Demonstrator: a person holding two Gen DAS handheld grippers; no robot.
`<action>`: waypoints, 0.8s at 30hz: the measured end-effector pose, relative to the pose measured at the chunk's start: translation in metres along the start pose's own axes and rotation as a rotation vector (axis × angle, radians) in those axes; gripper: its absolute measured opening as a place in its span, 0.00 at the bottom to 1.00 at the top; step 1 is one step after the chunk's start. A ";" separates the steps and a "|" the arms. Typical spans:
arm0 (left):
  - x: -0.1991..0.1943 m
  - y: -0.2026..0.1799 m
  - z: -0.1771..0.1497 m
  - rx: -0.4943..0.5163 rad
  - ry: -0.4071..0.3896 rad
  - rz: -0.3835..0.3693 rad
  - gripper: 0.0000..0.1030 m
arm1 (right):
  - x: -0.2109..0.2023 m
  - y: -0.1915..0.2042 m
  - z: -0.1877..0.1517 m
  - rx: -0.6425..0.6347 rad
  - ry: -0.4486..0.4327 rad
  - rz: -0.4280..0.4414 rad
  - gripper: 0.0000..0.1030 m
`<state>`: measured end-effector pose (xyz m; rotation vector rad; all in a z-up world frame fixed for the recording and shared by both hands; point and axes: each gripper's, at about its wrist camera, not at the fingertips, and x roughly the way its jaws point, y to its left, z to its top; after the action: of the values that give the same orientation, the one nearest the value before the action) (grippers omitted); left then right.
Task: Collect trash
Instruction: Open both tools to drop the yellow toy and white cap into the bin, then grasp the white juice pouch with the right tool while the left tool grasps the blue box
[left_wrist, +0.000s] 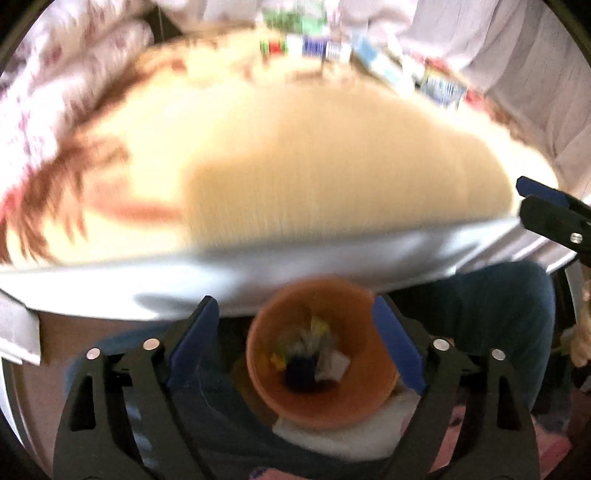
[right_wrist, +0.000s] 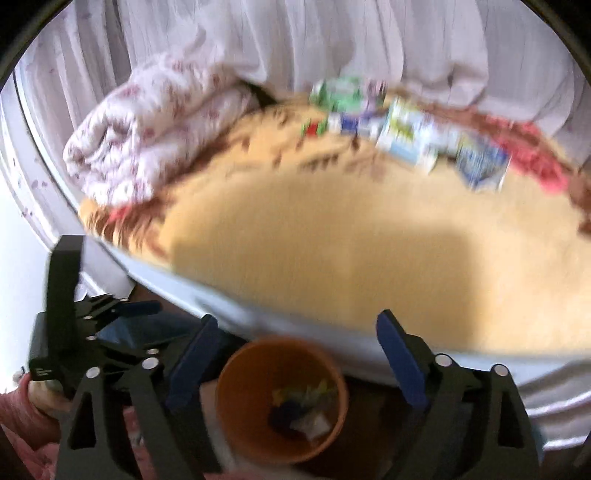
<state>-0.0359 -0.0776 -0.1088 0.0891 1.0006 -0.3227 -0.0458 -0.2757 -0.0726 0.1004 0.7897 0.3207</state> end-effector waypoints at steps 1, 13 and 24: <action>-0.007 0.000 0.008 -0.002 -0.031 0.003 0.86 | -0.002 -0.004 0.007 0.000 -0.016 -0.003 0.84; -0.026 0.008 0.075 -0.080 -0.181 -0.003 0.89 | 0.071 -0.087 0.118 0.256 -0.068 0.031 0.86; -0.010 0.023 0.088 -0.096 -0.140 -0.010 0.89 | 0.145 -0.197 0.168 0.845 -0.049 0.108 0.85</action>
<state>0.0376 -0.0731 -0.0550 -0.0249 0.8766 -0.2854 0.2174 -0.4107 -0.0946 0.9422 0.8301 0.0668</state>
